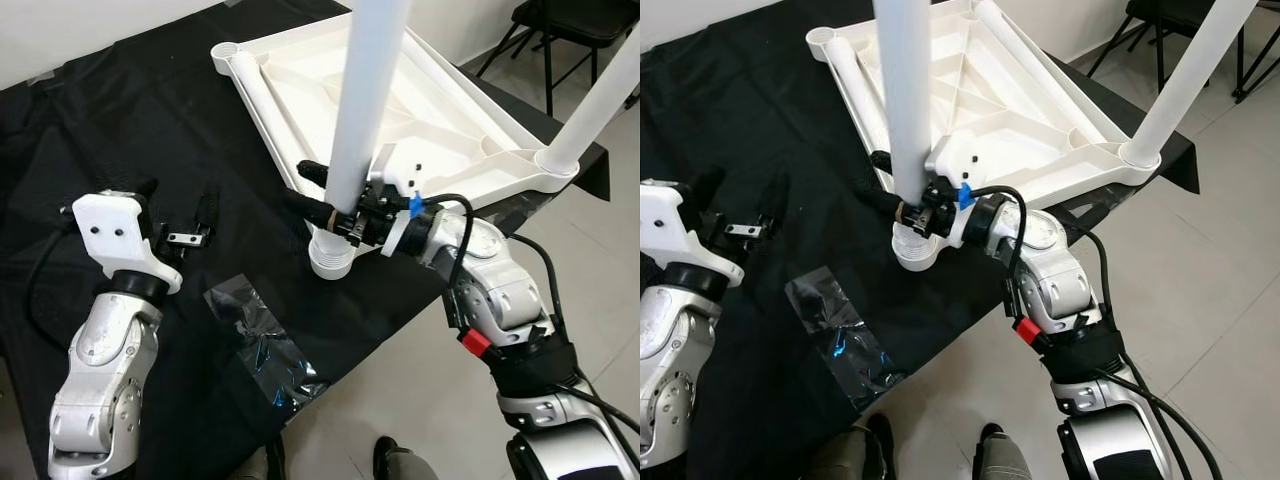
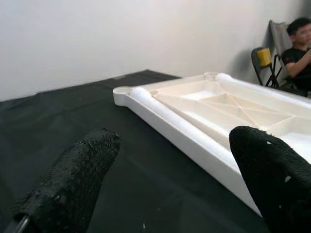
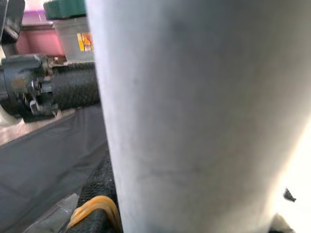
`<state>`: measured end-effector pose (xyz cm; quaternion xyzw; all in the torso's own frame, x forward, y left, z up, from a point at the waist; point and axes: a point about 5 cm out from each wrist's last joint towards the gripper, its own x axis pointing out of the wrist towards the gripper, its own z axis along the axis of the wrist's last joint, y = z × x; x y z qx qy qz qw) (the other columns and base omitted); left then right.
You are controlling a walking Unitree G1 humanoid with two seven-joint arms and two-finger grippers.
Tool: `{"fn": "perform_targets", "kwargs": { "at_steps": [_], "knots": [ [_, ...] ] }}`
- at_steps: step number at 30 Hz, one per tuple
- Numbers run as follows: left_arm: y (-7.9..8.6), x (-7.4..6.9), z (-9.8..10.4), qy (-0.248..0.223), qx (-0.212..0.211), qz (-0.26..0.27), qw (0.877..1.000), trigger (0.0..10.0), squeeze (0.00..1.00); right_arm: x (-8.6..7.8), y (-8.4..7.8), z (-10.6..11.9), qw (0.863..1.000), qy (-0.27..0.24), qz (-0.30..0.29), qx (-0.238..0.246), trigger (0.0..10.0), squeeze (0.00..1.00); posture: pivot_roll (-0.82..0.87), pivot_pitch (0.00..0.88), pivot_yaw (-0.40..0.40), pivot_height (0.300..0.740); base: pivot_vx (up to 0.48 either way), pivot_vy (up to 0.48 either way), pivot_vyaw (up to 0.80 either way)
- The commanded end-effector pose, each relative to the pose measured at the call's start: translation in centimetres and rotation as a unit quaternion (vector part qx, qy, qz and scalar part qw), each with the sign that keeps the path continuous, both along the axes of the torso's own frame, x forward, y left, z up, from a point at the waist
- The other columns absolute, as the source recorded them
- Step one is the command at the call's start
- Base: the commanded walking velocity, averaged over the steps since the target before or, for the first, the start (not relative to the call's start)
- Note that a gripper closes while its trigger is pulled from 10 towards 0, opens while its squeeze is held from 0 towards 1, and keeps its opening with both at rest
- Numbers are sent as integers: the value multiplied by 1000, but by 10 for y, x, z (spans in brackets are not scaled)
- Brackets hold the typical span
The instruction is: Building children table
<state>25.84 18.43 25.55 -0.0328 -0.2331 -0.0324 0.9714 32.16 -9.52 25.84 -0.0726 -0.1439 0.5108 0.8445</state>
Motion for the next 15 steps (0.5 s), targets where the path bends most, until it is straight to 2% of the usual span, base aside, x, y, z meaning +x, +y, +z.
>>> {"fn": "perform_targets", "kwargs": {
  "at_steps": [1, 4, 6, 8, 9, 11, 12, 14, 15],
  "knots": [
    [2, -3, 3, -5, -1, -2, 1000, 10000, 0, 0, 1, -37, 997, 73, 4, -32, 10000, 0, 51, 268, 27, 740, 0, 0, 0],
    [0, -3, 5, -6, -3, -8, 1000, 10000, 0, 1, 1, -43, 996, 81, -8, -41, 10000, 0, 51, 268, 27, 740, 0, 0, 0],
    [-2, -3, 5, -6, -5, -14, 1000, 10000, 0, 5, 4, -53, 991, 109, -60, -43, 10000, 0, 51, 268, 22, 740, 0, 0, 0],
    [-3, -3, 6, -5, -5, -15, 1000, 10000, 0, 6, 4, -57, 989, 116, -77, -47, 10000, 0, 51, 268, 22, 740, 0, 0, 0],
    [-3, -3, 6, -4, -6, -16, 1000, 10000, 0, 7, 4, -61, 985, 129, -106, -48, 10000, 0, 51, 268, 23, 740, 0, 0, 0],
    [-3, -3, 6, -4, -6, -16, 1000, 10000, 0, 7, 4, -61, 985, 129, -106, -48, 10000, 0, 51, 268, 23, 740, 0, 0, 0],
    [-4, -3, 5, -2, -9, -18, 1000, 10000, 0, 9, 3, -66, 980, 141, -134, -53, 10000, 0, 51, 269, 25, 740, 0, 0, 0],
    [-4, -3, 5, -2, -9, -18, 1000, 10000, 0, 9, 3, -66, 980, 141, -134, -53, 10000, 0, 51, 269, 25, 740, 0, 0, 0],
    [-6, -3, 4, 1, -12, -20, 1000, 10000, 0, 10, 2, -69, 975, 151, -154, -54, 10000, 0, 50, 270, 25, 740, 0, 0, 0]
  ]
}}
